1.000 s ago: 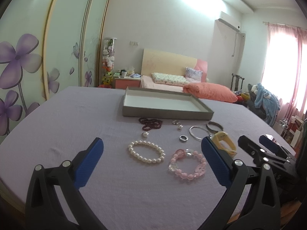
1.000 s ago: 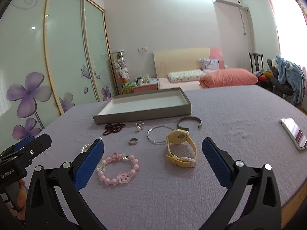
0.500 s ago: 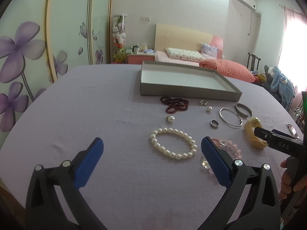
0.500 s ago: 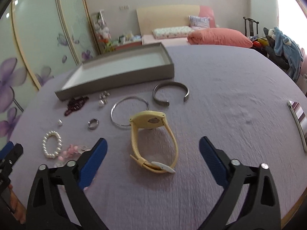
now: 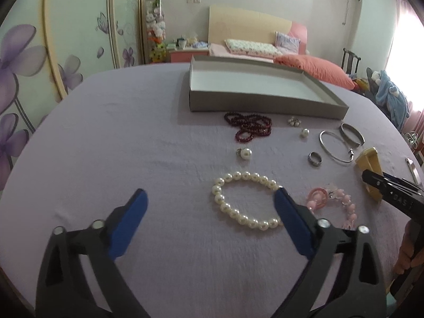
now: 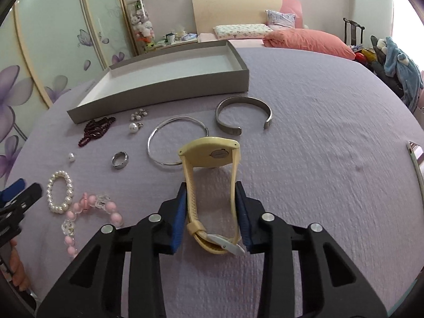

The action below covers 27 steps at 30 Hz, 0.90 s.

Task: Organize jewelry
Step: 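Grasp the pearl bracelet with the left tool while the right tool holds the watch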

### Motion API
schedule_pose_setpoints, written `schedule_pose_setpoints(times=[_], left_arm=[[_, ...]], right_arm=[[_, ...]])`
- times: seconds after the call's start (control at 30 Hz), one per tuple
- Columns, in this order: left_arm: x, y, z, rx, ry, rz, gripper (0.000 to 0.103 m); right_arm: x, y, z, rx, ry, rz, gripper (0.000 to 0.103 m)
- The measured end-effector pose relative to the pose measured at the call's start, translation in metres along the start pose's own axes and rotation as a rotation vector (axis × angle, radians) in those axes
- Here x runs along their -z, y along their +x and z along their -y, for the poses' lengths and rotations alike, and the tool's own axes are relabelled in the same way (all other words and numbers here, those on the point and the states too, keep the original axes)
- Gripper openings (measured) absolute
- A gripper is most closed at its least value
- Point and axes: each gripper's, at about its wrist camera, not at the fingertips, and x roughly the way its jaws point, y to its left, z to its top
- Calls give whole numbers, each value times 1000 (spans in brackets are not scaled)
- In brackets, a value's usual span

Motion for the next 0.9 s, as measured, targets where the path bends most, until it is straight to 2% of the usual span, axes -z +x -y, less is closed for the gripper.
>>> schedule_pose_setpoints(times=[0.07,0.2,0.37,0.47,0.53,0.73,0.9], left_arm=[[-4,9,-3,11,-10,-33,78],[-7,21,-3,23,3,-73,54],[-6,23,5,22,68,-90,40],[-6,23,12,21,99,-101,27],[-5,22,16,23,125,-106,12],[-6,22,19,32,142,-106,10],[-17,10,10,51,118,-52,10]], right_arm=[[-1,-1,0,-8,2,5,35],[-4,-2,-2,-25,5,11,35],[-6,-4,-3,-27,4,19,35],[-6,-6,-2,-28,7,23,35],[-6,-6,-3,-29,7,25,36],[-8,-15,-4,-41,3,46,36],[-14,-24,-8,-49,-11,79,36]])
